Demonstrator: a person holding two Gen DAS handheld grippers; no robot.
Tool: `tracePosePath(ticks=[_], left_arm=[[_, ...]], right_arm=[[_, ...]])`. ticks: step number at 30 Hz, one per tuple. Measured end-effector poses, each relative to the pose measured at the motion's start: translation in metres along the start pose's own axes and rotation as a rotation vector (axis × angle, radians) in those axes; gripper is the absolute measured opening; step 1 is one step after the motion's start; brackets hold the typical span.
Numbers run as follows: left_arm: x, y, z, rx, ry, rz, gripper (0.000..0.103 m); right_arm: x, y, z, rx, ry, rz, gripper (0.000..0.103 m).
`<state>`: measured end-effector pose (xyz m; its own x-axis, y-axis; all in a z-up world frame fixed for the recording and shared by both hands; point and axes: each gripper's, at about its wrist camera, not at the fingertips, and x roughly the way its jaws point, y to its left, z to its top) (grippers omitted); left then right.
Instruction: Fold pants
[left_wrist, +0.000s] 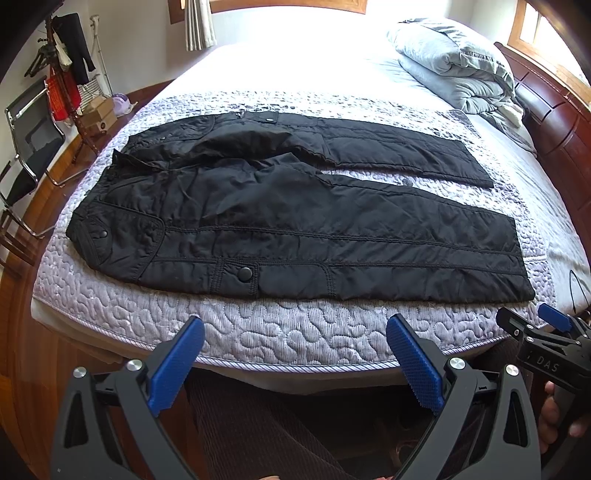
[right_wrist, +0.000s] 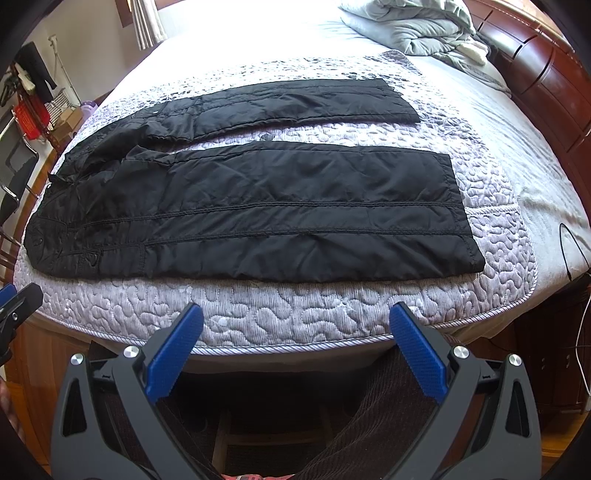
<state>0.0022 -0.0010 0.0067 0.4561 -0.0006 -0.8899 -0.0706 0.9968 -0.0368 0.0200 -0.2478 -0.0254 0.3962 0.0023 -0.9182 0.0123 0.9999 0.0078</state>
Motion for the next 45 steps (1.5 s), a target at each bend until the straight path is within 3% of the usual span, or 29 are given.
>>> tracePosePath(ticks=[45], left_arm=[[-0.0010,-0.0022,0.0000,0.000,-0.004,0.001,0.099]], right_arm=[[0.0023,0.0004,-0.0016,0.002,0.007,0.001,0.101]])
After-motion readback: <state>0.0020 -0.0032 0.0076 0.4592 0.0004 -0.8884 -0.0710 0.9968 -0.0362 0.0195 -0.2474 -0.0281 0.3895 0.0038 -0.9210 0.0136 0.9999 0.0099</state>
